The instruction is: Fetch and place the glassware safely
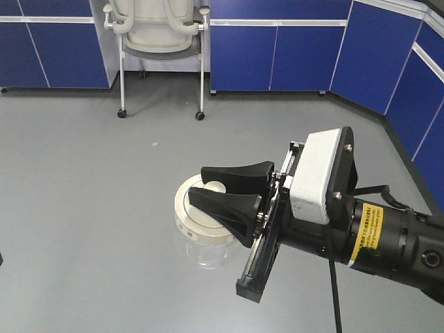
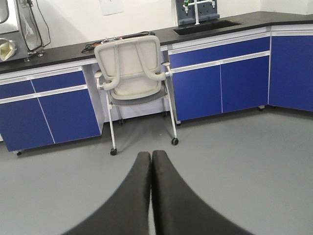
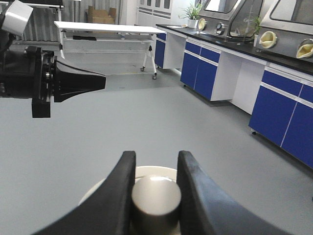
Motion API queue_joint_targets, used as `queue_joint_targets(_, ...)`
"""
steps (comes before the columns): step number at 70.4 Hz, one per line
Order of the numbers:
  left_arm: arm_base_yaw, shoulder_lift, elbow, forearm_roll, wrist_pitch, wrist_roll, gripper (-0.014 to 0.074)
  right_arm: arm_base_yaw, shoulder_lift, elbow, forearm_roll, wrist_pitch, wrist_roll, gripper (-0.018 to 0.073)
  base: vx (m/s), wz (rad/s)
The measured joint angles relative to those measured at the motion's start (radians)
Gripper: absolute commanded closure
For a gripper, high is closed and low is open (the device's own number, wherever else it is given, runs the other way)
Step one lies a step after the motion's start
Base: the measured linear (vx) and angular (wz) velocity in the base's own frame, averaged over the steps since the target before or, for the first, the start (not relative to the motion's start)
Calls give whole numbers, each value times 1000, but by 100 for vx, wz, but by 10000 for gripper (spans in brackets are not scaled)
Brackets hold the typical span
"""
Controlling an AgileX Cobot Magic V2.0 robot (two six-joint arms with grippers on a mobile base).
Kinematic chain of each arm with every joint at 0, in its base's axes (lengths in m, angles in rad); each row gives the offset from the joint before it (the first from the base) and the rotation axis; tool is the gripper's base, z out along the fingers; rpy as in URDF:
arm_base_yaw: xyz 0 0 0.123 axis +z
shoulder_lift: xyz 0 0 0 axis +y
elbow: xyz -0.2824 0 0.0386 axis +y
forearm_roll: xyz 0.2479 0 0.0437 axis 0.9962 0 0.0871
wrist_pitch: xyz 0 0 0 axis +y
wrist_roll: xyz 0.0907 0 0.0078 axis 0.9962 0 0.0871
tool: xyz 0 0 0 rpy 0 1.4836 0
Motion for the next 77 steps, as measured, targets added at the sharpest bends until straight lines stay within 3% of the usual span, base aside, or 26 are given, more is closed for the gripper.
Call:
queue_joint_targets(51, 0, 0, 0, 0, 0, 0, 603, 0, 0, 0, 1, 0, 0, 560, 54, 3)
queue_joint_targets(77, 0, 0, 0, 0, 0, 0, 603, 0, 0, 0, 1, 0, -1, 560, 34, -26)
